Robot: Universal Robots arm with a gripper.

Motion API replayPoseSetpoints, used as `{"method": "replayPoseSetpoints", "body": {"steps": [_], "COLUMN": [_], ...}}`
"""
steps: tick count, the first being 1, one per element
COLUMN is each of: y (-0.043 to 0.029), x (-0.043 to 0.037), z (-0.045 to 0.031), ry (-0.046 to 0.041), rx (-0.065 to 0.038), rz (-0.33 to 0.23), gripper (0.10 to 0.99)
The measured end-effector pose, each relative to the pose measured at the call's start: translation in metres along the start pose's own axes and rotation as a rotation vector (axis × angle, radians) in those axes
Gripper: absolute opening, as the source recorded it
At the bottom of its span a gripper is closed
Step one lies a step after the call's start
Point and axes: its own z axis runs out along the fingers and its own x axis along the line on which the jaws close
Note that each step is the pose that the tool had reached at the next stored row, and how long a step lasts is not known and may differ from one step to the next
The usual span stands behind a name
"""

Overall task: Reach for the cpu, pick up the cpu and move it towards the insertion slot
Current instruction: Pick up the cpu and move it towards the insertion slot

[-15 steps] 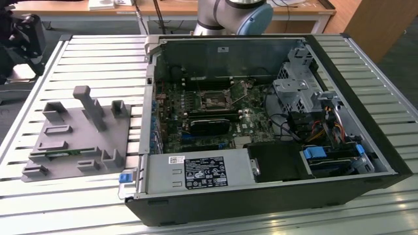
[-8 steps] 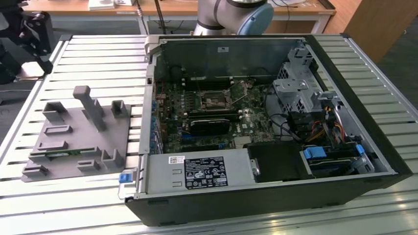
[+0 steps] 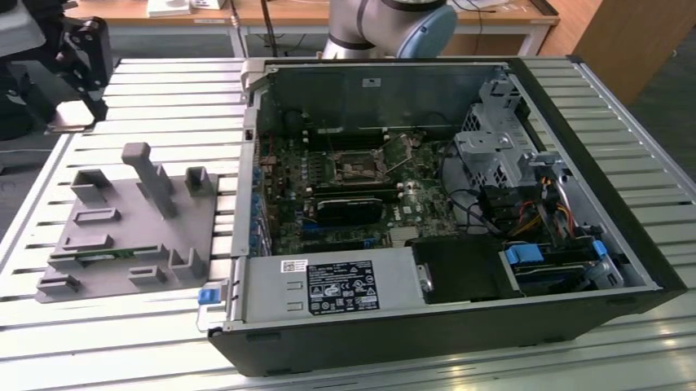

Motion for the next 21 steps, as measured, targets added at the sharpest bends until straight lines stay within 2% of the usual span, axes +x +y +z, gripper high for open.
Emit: {"method": "replayPoseSetpoints", "body": {"steps": [7, 13, 21], "y": [-0.0008, 0.0032, 0.0105], "x": [-0.0301, -0.0464, -0.0640], "z": [0.0000, 0.0004, 0.0008], "ry": [0.0000, -0.0001, 0.0000], "rx": [0.000, 0.000, 0.000], "rz": [0.000, 0.000, 0.000], "gripper": [0.537, 0.537, 0.537]}}
